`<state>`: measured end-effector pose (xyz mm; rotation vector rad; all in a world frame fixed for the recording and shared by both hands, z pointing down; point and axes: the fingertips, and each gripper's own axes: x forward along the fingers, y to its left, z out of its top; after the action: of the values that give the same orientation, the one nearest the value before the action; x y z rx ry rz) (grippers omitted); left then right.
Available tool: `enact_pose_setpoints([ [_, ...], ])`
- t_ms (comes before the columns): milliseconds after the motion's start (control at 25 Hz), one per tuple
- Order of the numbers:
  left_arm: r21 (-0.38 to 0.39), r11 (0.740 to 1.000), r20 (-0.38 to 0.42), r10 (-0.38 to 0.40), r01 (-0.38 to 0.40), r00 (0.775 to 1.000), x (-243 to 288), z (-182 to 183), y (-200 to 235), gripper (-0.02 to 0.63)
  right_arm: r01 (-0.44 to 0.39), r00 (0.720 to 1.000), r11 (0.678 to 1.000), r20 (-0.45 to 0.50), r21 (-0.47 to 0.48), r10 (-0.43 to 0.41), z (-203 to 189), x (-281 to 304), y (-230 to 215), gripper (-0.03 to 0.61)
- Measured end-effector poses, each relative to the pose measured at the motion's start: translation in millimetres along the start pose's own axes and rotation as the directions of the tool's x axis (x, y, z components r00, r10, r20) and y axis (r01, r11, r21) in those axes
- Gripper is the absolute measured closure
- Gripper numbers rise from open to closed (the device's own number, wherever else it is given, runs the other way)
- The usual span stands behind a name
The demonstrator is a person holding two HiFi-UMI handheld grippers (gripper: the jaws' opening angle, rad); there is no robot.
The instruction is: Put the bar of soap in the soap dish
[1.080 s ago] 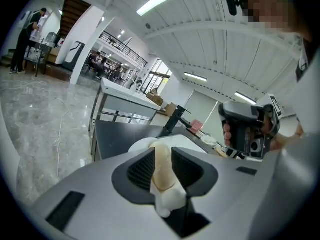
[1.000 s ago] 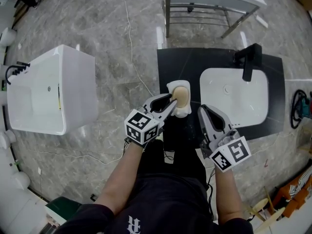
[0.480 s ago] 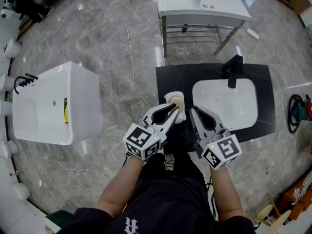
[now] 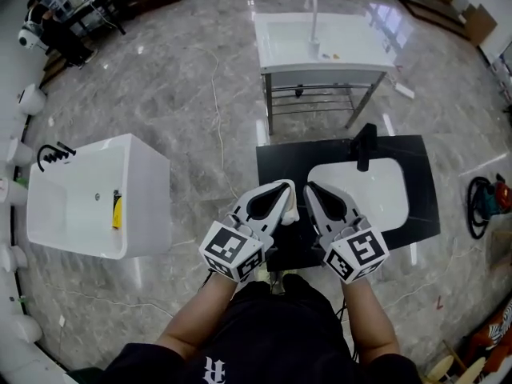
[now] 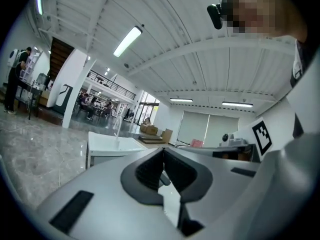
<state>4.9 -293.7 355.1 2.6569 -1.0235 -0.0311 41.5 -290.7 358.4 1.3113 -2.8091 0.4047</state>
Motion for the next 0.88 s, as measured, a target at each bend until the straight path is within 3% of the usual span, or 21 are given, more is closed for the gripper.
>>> enact_pose_setpoints([
  [360,0.095,0.995,0.063,-0.030,0.024,0.998,-3,48,-31,0.606,0.007,0.998,0.996,0.064,-0.093,-0.001,47,-4,8,0.571],
  [880,0.130,0.991,0.098,0.017,-0.029,0.995,-11,65,-31,0.606,-0.005,0.995,0.987,0.098,-0.164,0.021,69,-4,23,0.572],
])
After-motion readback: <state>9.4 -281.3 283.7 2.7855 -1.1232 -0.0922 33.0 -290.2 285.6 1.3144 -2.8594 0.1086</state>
